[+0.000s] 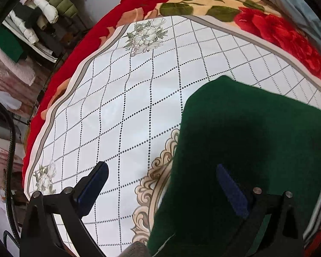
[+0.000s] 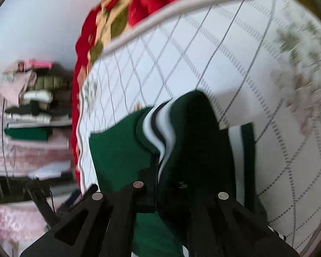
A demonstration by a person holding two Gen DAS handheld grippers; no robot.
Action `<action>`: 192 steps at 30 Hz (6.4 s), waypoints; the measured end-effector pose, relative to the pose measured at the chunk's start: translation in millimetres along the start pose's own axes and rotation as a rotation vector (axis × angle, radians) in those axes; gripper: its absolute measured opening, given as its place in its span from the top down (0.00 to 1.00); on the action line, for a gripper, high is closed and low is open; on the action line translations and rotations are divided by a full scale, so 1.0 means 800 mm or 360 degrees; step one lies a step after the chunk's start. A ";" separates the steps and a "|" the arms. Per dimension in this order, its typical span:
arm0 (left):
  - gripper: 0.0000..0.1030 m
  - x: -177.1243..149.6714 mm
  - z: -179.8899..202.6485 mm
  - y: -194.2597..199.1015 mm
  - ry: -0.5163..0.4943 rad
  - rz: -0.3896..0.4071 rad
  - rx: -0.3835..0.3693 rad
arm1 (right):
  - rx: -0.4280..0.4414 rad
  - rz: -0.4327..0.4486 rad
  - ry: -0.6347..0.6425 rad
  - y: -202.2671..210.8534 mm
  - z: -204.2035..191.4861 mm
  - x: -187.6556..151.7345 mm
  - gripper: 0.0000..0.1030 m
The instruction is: Fold large clothes
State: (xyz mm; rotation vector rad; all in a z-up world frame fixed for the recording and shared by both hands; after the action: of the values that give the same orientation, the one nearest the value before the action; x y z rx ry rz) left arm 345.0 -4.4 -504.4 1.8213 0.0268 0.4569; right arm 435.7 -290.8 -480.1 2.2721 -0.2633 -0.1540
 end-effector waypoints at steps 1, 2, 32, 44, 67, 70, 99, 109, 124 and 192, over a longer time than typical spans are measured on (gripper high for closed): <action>0.00 0.000 0.002 -0.002 -0.0003 -0.0002 -0.0001 | -0.0053 0.0047 -0.0043 0.003 0.007 0.004 0.98; 0.00 -0.003 0.003 -0.006 -0.0009 -0.0006 0.0005 | -0.0106 0.0061 -0.0102 -0.002 0.016 0.006 0.98; 0.00 -0.138 -0.010 0.031 -0.0078 -0.0198 0.0135 | -0.0249 -0.0030 -0.0083 0.101 0.039 -0.161 0.98; 0.00 -0.124 -0.010 0.038 -0.0115 -0.0164 0.0153 | -0.0507 -0.0042 -0.0084 0.108 0.100 -0.124 0.91; 0.01 -0.052 0.000 -0.049 0.0170 -0.0162 -0.0813 | 0.0203 -0.0473 0.0109 -0.014 0.109 -0.012 0.45; 0.01 -0.045 0.000 -0.051 0.0079 -0.0165 -0.0851 | 0.0351 -0.0557 -0.0036 -0.015 0.100 -0.040 0.51; 0.11 0.059 0.004 -0.002 -0.0301 0.0079 -0.1265 | 0.0314 -0.0127 -0.0259 -0.002 0.026 -0.055 0.56; 0.13 0.162 0.016 0.033 -0.0269 0.0174 -0.1325 | 0.0295 -0.0054 -0.0155 0.051 -0.035 0.078 0.56; 0.13 0.376 0.081 -0.068 -0.0203 0.0204 -0.1242 | 0.0201 -0.0109 -0.0049 -0.021 -0.100 0.427 0.56; 0.02 0.068 -0.167 0.599 -0.0235 0.0766 -0.0445 | -0.1163 0.1112 0.0574 0.567 -0.580 -0.253 0.03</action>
State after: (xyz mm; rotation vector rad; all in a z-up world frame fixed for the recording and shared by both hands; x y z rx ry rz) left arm 250.0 -12.4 -12.9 1.5719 -0.5609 0.6256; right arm 267.5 -192.7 171.3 1.3518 -0.6633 0.4516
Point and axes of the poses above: each gripper's, at about its wrist camera, not at the fingertips, and y roughly against the way its jaws point, z to its right, x to its top, the point moved 3 cm from there along -y, roughly the way its jaws point, and after that the axes turned 3 degrees about -y, right-handed, at the moved point
